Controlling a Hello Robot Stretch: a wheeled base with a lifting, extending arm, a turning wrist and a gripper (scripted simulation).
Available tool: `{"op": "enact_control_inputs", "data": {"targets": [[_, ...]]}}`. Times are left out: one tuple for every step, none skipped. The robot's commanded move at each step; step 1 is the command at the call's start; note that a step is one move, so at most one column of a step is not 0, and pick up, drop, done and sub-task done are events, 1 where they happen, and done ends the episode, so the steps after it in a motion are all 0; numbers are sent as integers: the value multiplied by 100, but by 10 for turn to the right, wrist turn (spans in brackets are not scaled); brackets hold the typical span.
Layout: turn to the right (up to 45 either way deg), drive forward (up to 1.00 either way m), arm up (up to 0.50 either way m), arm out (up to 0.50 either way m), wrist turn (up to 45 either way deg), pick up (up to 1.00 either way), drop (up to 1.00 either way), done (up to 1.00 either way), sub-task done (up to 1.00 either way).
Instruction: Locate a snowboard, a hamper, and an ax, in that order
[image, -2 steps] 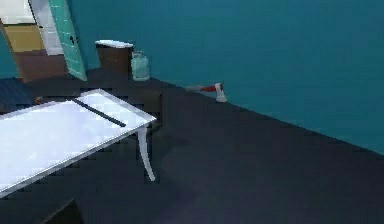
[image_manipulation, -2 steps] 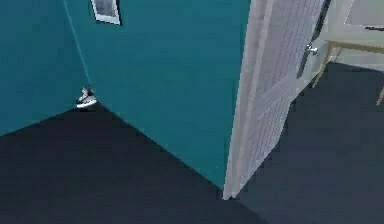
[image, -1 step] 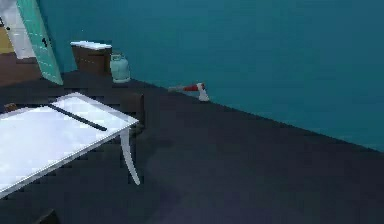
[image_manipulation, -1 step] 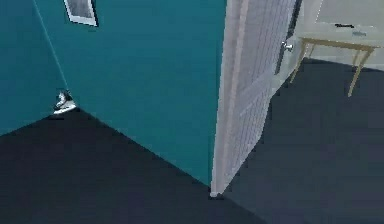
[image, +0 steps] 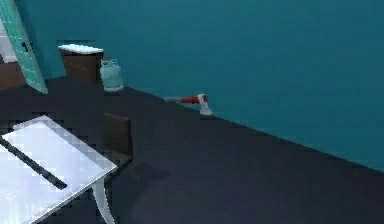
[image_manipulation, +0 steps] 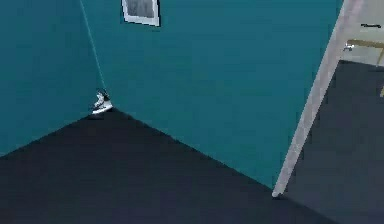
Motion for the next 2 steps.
{"op": "enact_control_inputs", "data": {"targets": [[0,100,0,0,0,0,0,0,0],[30,0,0,0,0,0,0,0,0]]}}
